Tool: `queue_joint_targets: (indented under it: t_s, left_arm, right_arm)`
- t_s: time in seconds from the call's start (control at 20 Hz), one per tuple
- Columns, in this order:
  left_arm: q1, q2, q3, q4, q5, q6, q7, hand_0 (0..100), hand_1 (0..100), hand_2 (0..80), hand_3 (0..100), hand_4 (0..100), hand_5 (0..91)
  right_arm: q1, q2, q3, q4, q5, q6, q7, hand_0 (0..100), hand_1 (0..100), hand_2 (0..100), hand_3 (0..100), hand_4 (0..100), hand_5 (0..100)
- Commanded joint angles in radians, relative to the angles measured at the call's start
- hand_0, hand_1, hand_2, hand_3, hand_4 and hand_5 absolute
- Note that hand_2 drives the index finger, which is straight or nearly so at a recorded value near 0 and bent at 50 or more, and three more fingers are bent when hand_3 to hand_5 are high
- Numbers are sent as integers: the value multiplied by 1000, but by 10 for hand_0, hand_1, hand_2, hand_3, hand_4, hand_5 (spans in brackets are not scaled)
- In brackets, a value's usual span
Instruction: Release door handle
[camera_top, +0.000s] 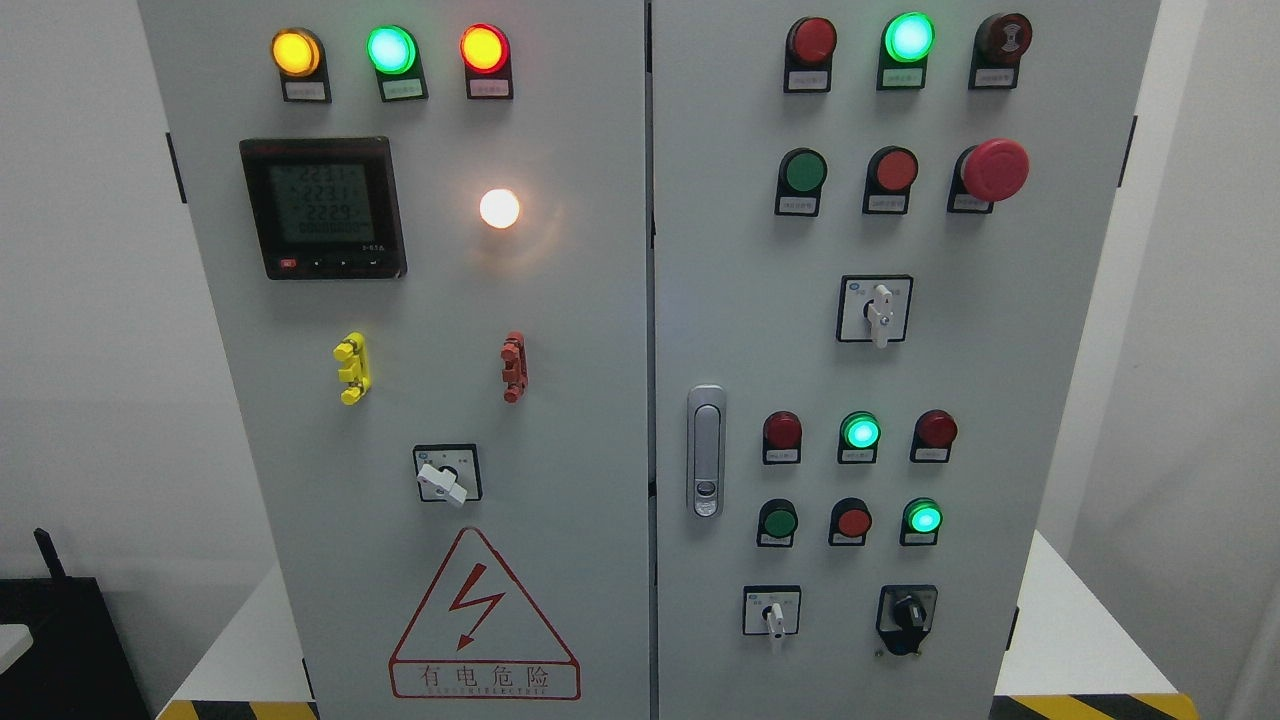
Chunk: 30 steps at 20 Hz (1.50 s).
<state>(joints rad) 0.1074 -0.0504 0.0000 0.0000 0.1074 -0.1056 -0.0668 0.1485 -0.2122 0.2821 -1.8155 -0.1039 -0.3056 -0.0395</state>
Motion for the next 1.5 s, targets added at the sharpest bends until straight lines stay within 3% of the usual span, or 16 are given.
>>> queue_joint_targets:
  t_s: [0.0, 0.1, 0.2, 0.3, 0.4, 0.45, 0.6, 0.7, 0.8, 1.0, 1.05, 1.45]
  left_arm:
    - [0, 0, -14, 20, 0, 0, -1, 120, 389, 0, 0, 0, 0]
    - [0, 1, -14, 20, 0, 0, -1, 120, 389, 0, 0, 0, 0]
    - [0, 0, -14, 20, 0, 0, -1, 120, 389, 0, 0, 0, 0]
    - [0, 0, -14, 20, 0, 0, -1, 120, 389, 0, 0, 0, 0]
    - [0, 1, -14, 20, 0, 0, -1, 120, 389, 0, 0, 0, 0]
    - [0, 0, -14, 20, 0, 0, -1, 120, 389, 0, 0, 0, 0]
    - [0, 0, -14, 20, 0, 0, -1, 120, 389, 0, 0, 0, 0]
    - [0, 0, -14, 20, 0, 0, -1, 120, 389, 0, 0, 0, 0]
    - [0, 0, -14, 20, 0, 0, -1, 120, 389, 0, 0, 0, 0]
    - [0, 0, -14, 20, 0, 0, -1, 120, 389, 0, 0, 0, 0]
    - [0, 0, -14, 20, 0, 0, -1, 120, 389, 0, 0, 0, 0]
    - [-2, 0, -14, 20, 0, 0, -1, 120, 389, 0, 0, 0, 0]
  right_arm:
    - [0, 10, -1, -5, 7, 0, 3, 551, 0, 0, 128, 84, 6]
    - [2, 10, -1, -18, 18, -1, 3, 552, 0, 0, 152, 108, 48]
    - [-1, 13, -12, -27, 105, -6, -6, 551, 6, 0, 243, 223, 135]
    - [-15, 42, -24, -38, 240, -33, -34, 552, 34, 0, 520, 502, 397]
    - [-38, 68, -27, -38, 399, -88, -101, 526, 127, 0, 719, 712, 724]
    - [-49, 86, -27, -42, 491, -101, -147, 502, 188, 0, 777, 768, 789]
    - [-95, 187, -27, -48, 805, -93, -302, 459, 285, 0, 932, 884, 929]
    - [-124, 249, -28, -50, 1014, -57, -362, 422, 336, 0, 980, 933, 964]
    - [-177, 286, -15, -42, 1166, 40, -396, 394, 364, 0, 1000, 1000, 990]
    - [-273, 303, 90, -27, 1297, 280, -385, 386, 365, 0, 1000, 1000, 1000]
    - [-294, 303, 109, -10, 1320, 313, -375, 384, 366, 0, 1000, 1000, 1000]
    - [-326, 300, 138, 27, 1397, 338, -277, 403, 339, 0, 1000, 1000, 1000]
